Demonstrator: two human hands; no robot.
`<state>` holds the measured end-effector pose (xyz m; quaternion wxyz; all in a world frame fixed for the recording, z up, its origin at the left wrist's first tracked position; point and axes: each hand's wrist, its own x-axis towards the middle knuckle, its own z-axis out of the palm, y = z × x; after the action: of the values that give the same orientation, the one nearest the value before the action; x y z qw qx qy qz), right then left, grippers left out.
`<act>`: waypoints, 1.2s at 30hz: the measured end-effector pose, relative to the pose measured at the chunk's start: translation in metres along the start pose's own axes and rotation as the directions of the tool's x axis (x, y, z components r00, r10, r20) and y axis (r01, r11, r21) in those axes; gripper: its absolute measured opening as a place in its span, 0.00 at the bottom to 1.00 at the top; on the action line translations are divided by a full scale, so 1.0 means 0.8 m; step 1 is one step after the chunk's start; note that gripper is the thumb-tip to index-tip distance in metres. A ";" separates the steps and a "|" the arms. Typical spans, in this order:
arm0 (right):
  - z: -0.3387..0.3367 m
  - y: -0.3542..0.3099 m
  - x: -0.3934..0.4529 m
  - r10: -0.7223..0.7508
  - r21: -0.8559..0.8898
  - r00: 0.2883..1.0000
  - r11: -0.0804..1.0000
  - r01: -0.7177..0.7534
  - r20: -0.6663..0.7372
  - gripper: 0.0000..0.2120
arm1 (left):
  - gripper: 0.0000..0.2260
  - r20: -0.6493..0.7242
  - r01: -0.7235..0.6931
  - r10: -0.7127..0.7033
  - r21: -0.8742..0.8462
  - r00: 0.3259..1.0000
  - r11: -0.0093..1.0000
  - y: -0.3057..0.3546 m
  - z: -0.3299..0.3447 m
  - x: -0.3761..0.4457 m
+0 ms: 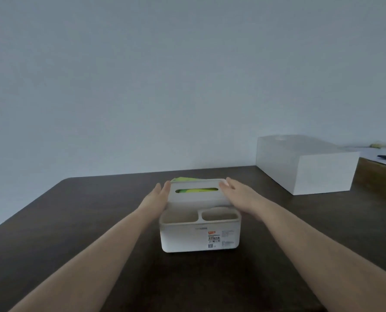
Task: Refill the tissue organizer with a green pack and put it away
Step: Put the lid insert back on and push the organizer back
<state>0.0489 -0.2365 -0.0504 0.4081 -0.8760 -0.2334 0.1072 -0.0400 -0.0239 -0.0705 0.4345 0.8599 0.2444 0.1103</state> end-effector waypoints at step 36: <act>0.011 0.011 -0.051 0.302 0.077 0.952 0.949 -0.306 0.054 0.09 | 0.08 -0.002 0.137 -0.137 0.016 0.991 0.990 -0.009 0.003 -0.047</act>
<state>0.0135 -0.2560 -0.0631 0.4183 -0.8812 -0.0994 0.1965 -0.0734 -0.0410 -0.0771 0.4340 0.8445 0.3037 0.0787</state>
